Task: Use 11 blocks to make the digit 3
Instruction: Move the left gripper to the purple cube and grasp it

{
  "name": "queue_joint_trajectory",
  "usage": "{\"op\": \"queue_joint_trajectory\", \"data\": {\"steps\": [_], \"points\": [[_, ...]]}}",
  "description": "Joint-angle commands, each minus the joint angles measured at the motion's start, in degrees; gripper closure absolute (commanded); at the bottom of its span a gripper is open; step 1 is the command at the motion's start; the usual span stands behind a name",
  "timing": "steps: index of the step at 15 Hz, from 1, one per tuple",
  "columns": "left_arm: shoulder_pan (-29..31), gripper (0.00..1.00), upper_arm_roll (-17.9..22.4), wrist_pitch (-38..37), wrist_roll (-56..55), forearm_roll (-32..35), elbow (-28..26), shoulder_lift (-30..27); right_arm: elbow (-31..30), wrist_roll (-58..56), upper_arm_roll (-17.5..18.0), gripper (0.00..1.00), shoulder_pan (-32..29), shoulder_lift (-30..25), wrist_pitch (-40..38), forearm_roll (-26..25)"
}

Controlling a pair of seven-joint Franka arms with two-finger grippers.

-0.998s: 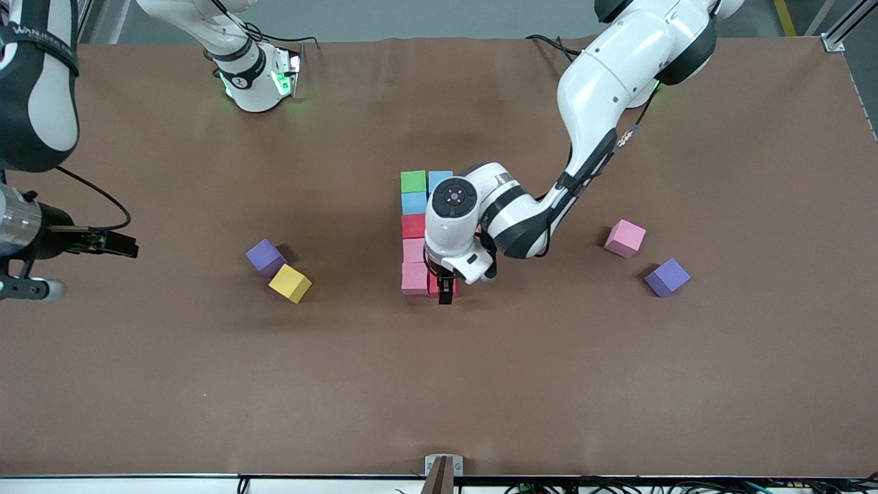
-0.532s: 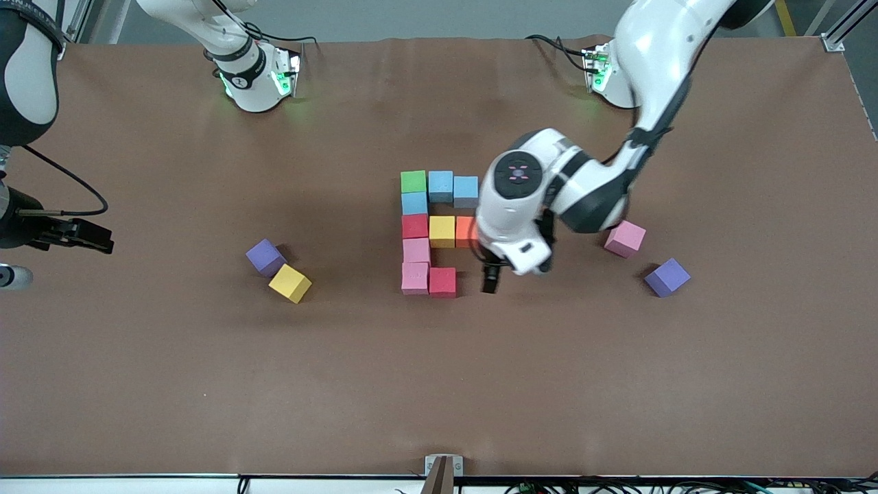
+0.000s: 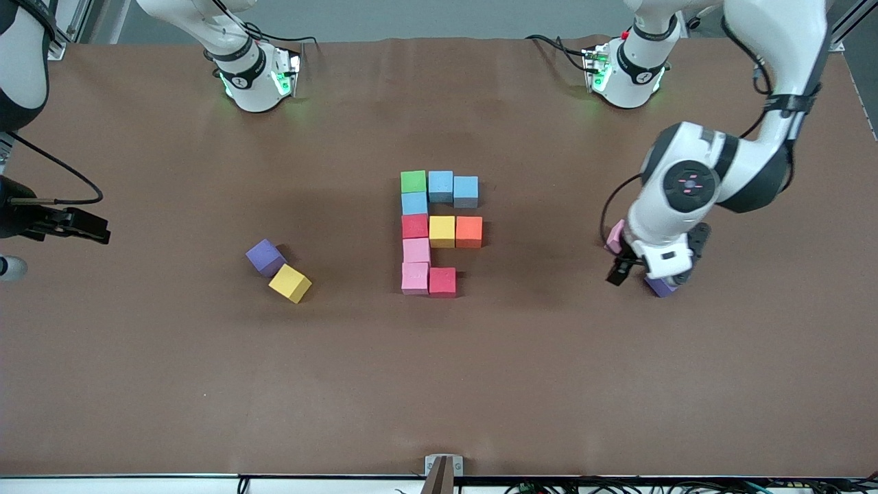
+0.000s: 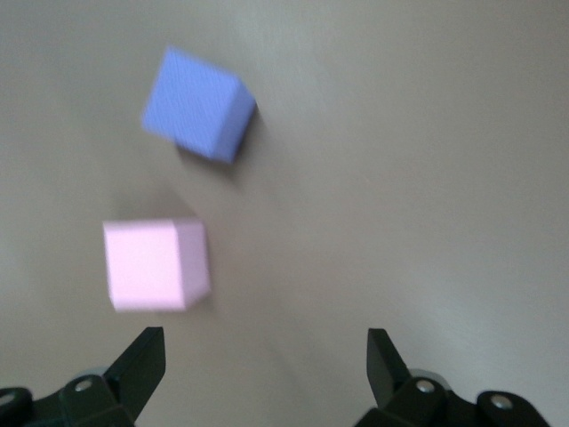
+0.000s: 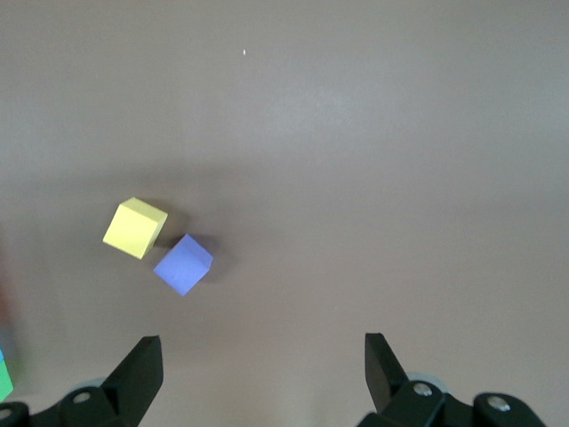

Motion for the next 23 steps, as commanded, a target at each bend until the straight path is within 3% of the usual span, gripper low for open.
{"op": "queue_joint_trajectory", "data": {"steps": [1, 3, 6, 8, 10, 14, 23], "points": [[6.7, 0.00, -1.3, 9.5, 10.2, -0.5, -8.7, -3.2, -0.3, 0.0, 1.0, 0.00, -0.7, -1.1, -3.1, 0.1], [10.3, 0.00, -1.2, 14.6, 17.7, -0.2, -11.9, -2.9, -0.3, -0.1, 1.1, 0.00, -0.8, -1.2, -3.1, 0.9], [14.7, 0.00, -1.1, 15.4, 24.9, 3.6, -12.4, -0.8, -0.3, -0.3, 1.5, 0.00, -3.4, -0.9, -2.6, 3.1], [16.2, 0.00, -1.1, 16.3, 25.4, 7.3, -12.2, 0.9, -0.4, -0.4, 6.8, 0.00, -6.9, -1.1, -2.5, 2.6], [16.3, 0.00, -1.1, 17.6, 25.3, 7.9, -11.3, 2.9, -0.4, -0.4, 8.9, 0.00, -9.0, -1.2, -2.4, 2.5], [16.2, 0.00, -1.1, 17.8, 25.3, 7.9, -8.4, 6.6, -0.7, -0.4, 8.8, 0.00, -8.8, -2.2, -1.9, 2.6], [17.0, 0.00, -0.8, 18.8, 25.3, 12.9, -7.8, 10.6, -0.6, -0.3, 8.8, 0.00, -8.9, -2.8, -0.1, 3.0]]}}
